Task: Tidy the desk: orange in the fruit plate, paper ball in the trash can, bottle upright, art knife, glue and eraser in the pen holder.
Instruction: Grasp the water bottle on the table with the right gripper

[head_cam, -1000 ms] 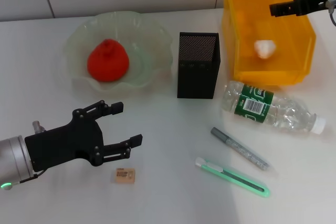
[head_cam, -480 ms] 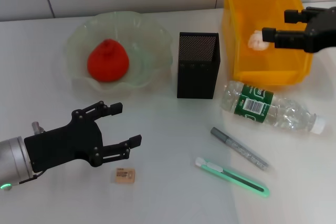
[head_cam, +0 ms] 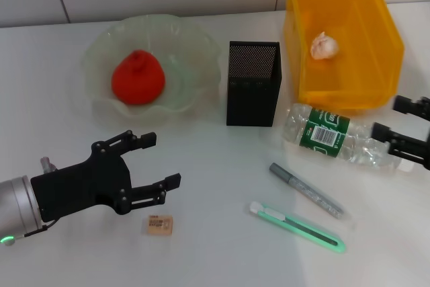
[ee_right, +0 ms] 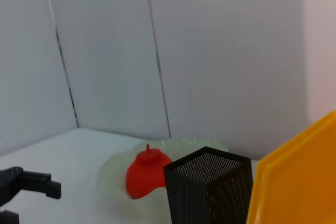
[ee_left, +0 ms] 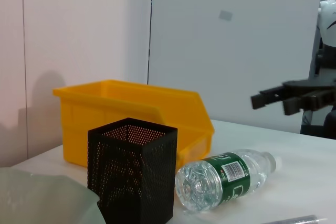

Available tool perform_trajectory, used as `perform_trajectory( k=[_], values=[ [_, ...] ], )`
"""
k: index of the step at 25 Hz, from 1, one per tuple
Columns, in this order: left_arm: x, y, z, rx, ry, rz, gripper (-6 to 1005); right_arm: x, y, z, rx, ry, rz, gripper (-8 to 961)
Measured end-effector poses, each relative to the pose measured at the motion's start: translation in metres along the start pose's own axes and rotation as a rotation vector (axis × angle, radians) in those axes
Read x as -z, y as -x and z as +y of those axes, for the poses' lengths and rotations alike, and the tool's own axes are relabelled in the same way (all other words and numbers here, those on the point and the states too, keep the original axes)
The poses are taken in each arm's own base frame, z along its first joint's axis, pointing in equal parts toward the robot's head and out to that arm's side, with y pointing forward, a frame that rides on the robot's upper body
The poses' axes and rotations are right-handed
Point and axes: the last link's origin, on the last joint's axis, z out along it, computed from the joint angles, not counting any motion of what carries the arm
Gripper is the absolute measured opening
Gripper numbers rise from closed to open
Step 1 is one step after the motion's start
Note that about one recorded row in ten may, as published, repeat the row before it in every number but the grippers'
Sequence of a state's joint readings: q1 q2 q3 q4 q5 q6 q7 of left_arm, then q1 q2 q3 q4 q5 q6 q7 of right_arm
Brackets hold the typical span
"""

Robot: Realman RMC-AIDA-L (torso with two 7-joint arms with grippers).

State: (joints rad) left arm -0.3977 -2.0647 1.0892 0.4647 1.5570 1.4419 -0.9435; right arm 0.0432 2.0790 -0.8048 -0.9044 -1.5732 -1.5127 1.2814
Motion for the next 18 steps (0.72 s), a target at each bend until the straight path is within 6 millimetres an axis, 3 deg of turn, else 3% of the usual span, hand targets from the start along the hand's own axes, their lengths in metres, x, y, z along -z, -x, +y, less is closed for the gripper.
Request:
perform_trajectory(
  k=[5,12,18],
  values=[
    [-0.002,-0.001,0.0,-0.002,0.008,-0.002,862,0.031,-0.015,0.002,-0.018,-0.043,-0.062,767],
    [-0.004,0.0,0.0,0.0,0.009,-0.007,862,0.068,-0.023,-0.008,-0.044,-0.129,0.088,767],
    [-0.006,0.001,0.0,-0.003,0.009,-0.018,861,0.069,-0.017,-0.015,-0.031,-0.135,0.138,767]
  ],
)
